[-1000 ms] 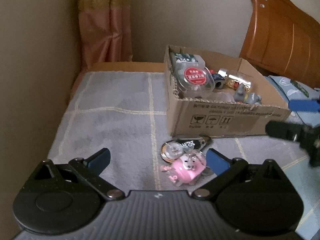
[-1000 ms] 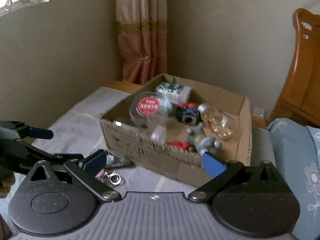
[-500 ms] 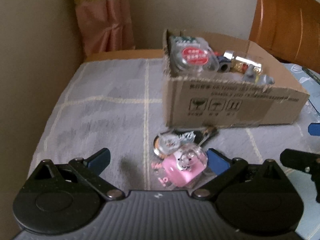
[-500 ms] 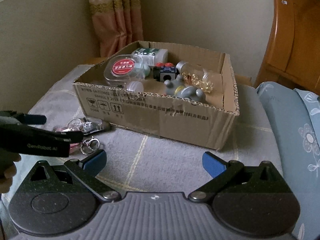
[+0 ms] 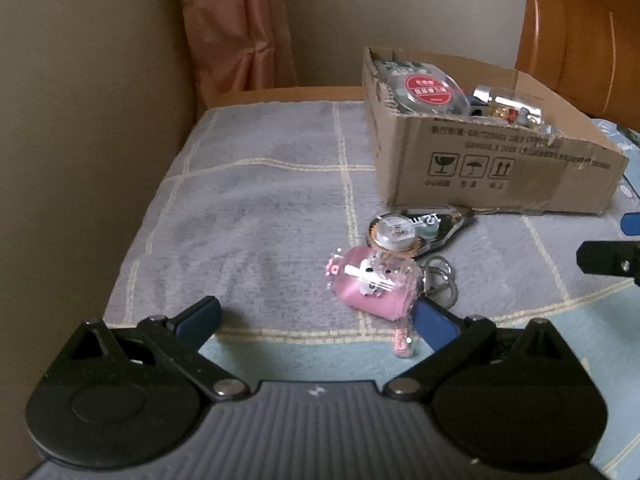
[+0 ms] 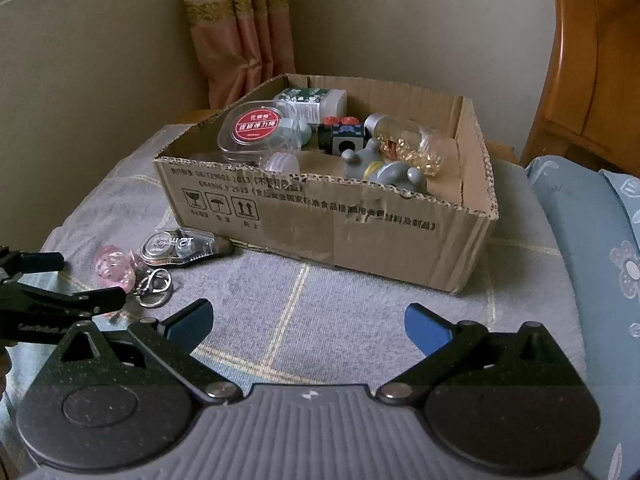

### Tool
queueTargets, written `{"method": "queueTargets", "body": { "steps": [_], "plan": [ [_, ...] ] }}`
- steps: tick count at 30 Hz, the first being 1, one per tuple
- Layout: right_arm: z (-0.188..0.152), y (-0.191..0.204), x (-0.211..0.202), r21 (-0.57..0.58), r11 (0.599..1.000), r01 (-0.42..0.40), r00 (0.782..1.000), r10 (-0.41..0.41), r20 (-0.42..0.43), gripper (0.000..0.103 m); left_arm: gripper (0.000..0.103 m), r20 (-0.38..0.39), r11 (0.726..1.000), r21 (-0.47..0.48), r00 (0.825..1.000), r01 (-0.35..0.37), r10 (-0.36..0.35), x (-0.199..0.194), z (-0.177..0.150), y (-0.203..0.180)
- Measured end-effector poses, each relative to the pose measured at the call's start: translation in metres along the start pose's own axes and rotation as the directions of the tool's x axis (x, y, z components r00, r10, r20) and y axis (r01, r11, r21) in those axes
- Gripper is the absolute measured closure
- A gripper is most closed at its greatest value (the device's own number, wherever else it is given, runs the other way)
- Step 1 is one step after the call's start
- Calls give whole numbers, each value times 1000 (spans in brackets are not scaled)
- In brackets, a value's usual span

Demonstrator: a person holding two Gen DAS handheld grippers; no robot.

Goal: Organize rigid objects
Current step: 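Grasp the pink keychain with the left tool while the right tool grasps the correction tape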

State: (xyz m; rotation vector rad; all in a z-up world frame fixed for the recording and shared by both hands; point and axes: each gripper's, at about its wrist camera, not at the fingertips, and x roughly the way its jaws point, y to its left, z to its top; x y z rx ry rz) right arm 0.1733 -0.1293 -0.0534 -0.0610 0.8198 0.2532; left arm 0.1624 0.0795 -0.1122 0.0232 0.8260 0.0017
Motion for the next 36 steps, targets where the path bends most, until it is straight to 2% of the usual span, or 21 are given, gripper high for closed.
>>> {"method": "queueTargets", "body": {
  "steps": [4, 8, 13, 16, 21, 23, 29, 36],
  "plan": [
    [-4, 1, 6, -3, 1000, -12, 1000, 12, -18, 0, 7, 33, 999, 49, 999, 14, -15, 3, -1, -9],
    [-9, 2, 13, -18, 999, -27, 999, 26, -44, 0, 22, 48, 996, 84, 998, 42, -46, 5, 1, -19],
    [-17, 3, 23, -37, 998, -41, 996, 38, -79, 0, 25, 68, 991, 115, 994, 73, -81, 8, 4, -23],
    [-18, 4, 26, -38, 998, -48, 995, 44, -90, 0, 37, 72, 986, 139, 992, 97, -108, 8, 5, -24],
    [-17, 9, 27, -54, 997, -51, 995, 46, -89, 0, 39, 74, 977, 178, 988, 121, -135, 7, 4, -24],
    [-16, 11, 28, -56, 997, -47, 995, 42, -90, 0, 47, 76, 975, 188, 988, 121, -138, 6, 4, -23],
    [-13, 19, 32, -67, 997, -47, 995, 40, -93, 0, 48, 56, 974, 173, 986, 145, -157, 2, 3, -14],
    [-8, 40, 41, -111, 992, -65, 994, 54, -98, 0, 48, 38, 979, 167, 991, 118, -126, -13, -6, 5]
  ]
}}
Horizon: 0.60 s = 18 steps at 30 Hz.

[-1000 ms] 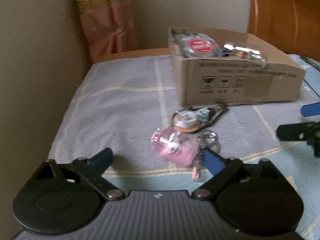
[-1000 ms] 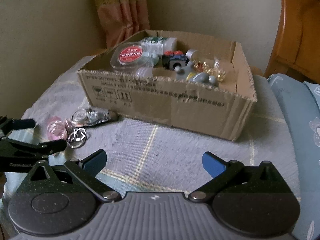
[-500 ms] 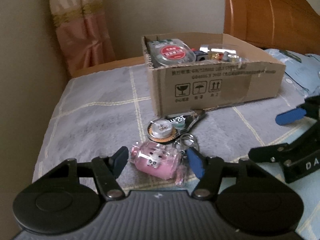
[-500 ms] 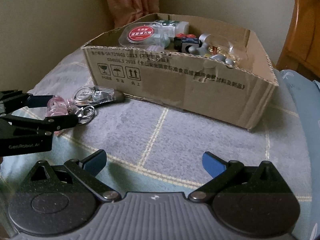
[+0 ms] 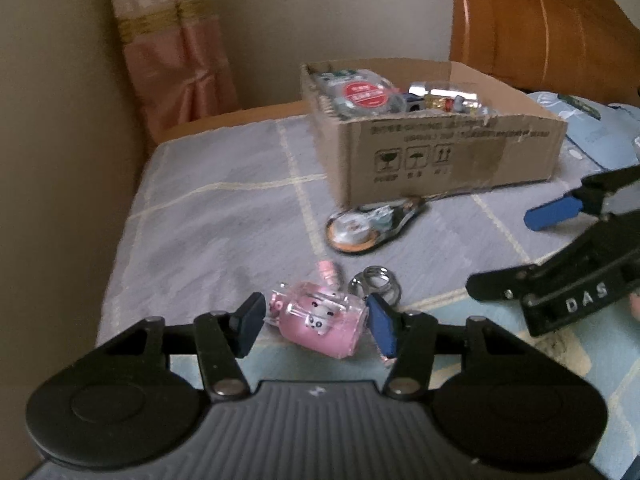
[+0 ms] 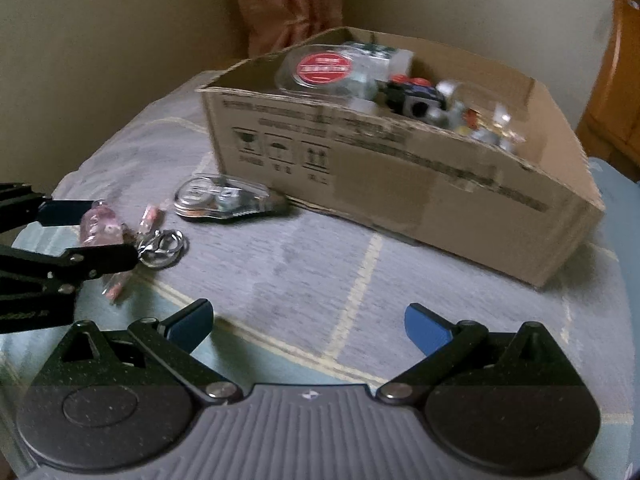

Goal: Organize rigid objects
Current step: 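Grasp the pink keychain with the left tool while the right tool grasps the correction tape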

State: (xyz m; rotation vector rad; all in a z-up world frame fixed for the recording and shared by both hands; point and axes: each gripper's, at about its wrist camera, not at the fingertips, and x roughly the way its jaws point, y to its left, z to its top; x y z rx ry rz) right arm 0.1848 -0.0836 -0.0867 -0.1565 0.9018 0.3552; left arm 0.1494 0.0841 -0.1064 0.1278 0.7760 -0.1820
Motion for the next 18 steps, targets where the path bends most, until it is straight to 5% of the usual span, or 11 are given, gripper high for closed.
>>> {"method": "queueTargets", "body": {
  "steps": [13, 18],
  "plan": [
    [27, 36, 26, 0, 1000, -9, 999, 9, 32, 0, 48, -29, 1000, 20, 1000, 4, -3, -27, -23, 17],
    [38, 46, 31, 55, 998, -13, 999, 11, 37, 0, 36, -8, 998, 55, 1000, 22, -22, -33, -25, 16]
  ]
}}
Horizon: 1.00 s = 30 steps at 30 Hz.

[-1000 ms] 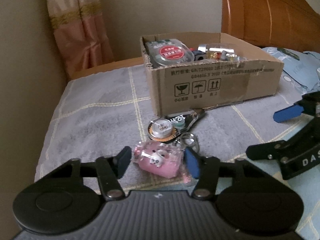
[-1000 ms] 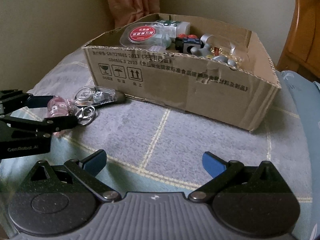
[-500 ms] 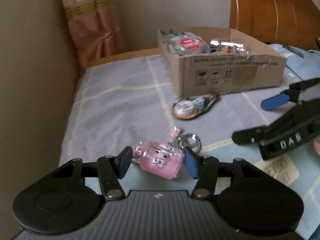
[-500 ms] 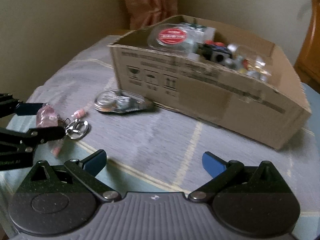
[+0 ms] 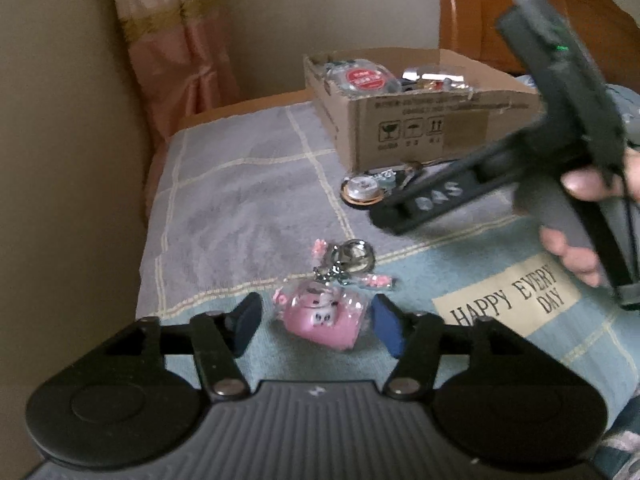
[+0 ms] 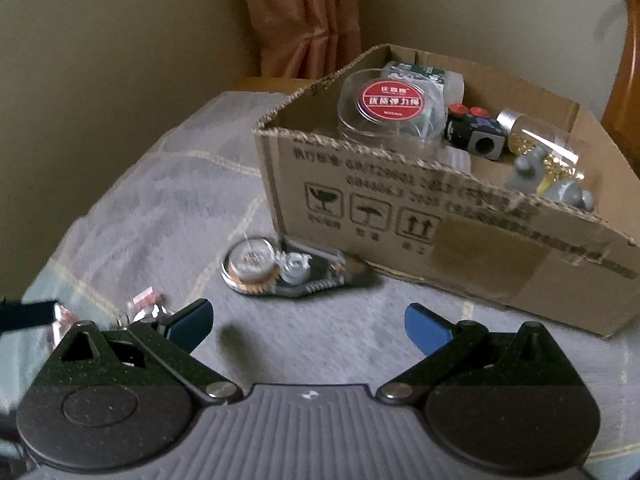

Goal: Organize rigid objects
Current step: 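Grasp the pink keychain with the left tool while the right tool grasps the correction tape, then lift the pink keychain with the left tool while the right tool holds the tape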

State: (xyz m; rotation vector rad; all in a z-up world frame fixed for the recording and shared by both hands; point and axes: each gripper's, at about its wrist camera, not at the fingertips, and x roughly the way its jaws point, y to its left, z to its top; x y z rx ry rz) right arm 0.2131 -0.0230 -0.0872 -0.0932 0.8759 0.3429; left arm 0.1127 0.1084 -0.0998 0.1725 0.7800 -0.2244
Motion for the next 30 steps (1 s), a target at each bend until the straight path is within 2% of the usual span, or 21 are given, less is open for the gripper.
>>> {"method": "queueTargets", "body": {
  "steps": [2, 11, 17, 26, 30],
  "plan": [
    [4, 6, 3, 18, 1000, 8, 1000, -8, 3, 0, 26, 11, 1000, 10, 1000, 5, -5, -4, -1, 1],
    [14, 23, 18, 90, 986, 140, 990, -142, 12, 0, 24, 25, 999, 20, 999, 32, -32, -7, -2, 8],
    [10, 11, 17, 130, 969, 212, 976, -215, 13, 0, 24, 29, 999, 17, 998, 50, -50, -5, -2, 8],
    [-5, -38, 1, 163, 958, 234, 971, -240, 16, 0, 24, 14, 996, 63, 997, 70, -71, 4, -2, 2],
    [-16, -53, -6, 121, 972, 199, 978, -205, 41, 0, 24, -11, 991, 108, 997, 74, -73, 12, -2, 1]
  ]
}}
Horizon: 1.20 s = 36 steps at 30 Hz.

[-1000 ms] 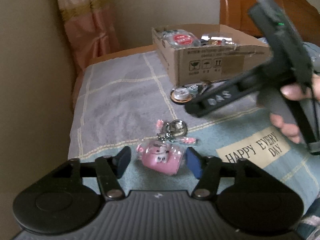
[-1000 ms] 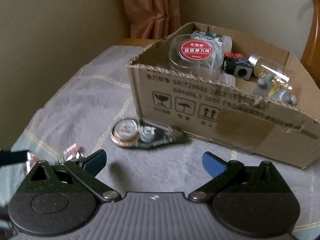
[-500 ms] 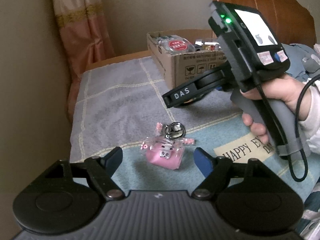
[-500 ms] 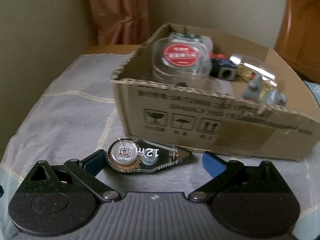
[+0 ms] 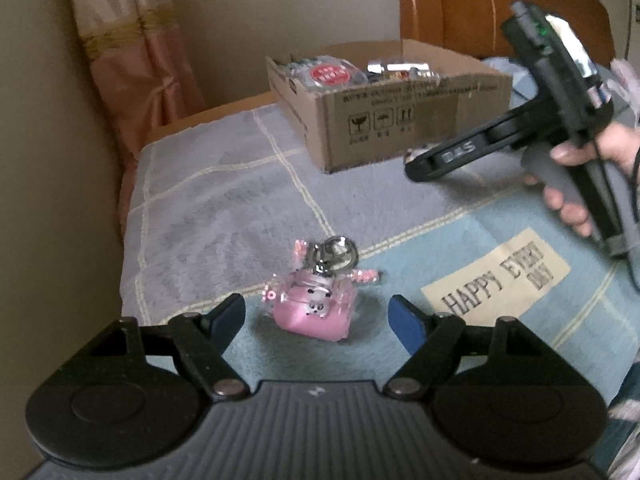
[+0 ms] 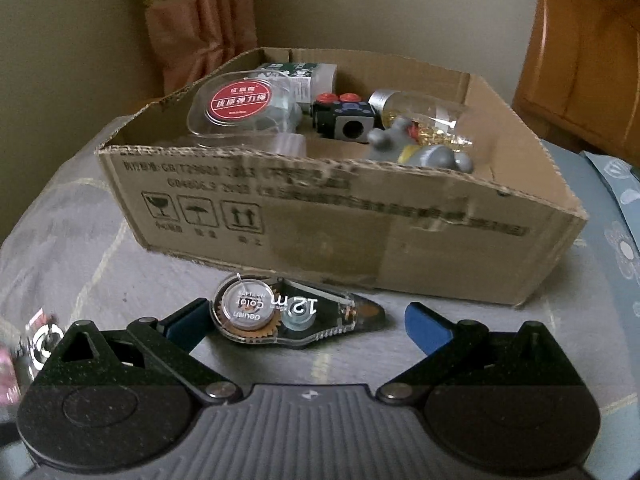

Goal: Organize rigid objects
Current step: 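Lift the pink keychain with the left tool while the right tool holds the tape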

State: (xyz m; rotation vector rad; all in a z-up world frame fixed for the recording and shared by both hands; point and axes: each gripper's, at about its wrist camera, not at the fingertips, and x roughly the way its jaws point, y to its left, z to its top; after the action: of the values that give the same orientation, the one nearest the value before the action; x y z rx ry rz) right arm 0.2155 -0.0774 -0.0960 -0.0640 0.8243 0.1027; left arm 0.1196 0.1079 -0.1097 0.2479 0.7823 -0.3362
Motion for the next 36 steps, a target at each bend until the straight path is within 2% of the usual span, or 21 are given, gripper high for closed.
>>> {"method": "queueTargets", "body": {
  "steps": [5, 7, 13, 19, 23, 27, 33, 36],
  "plan": [
    [-10, -7, -6, -17, 1000, -17, 999, 18, 37, 0, 25, -7, 999, 44, 1000, 27, -27, 6, 1, 1],
    [-12, -7, -6, -13, 1000, -14, 999, 14, 51, 0, 29, -22, 998, 44, 999, 50, -49, 5, 3, 1],
    [-13, -6, -7, -12, 1000, -13, 999, 14, 53, 0, 29, -55, 990, 53, 990, 130, -127, -2, -1, -11],
    [-12, -6, -7, -18, 1000, -15, 998, 16, 65, 0, 32, -30, 996, -36, 996, 82, -83, 3, 0, -5],
    [-10, -6, -6, -28, 999, -23, 997, 25, 66, 0, 44, -17, 997, -50, 998, 63, -64, 4, 2, -4],
    [-10, -3, -5, -49, 998, -34, 996, 38, 76, 0, 46, -14, 996, -66, 998, 56, -57, 5, 3, -2],
    [-11, 1, -8, -66, 997, -49, 994, 55, 90, 10, 47, -9, 996, -75, 999, 45, -46, 5, 3, -4],
    [-11, 3, -9, -67, 997, -44, 995, 50, 92, 10, 50, -11, 997, -67, 999, 46, -47, 4, 3, -5]
  ]
}}
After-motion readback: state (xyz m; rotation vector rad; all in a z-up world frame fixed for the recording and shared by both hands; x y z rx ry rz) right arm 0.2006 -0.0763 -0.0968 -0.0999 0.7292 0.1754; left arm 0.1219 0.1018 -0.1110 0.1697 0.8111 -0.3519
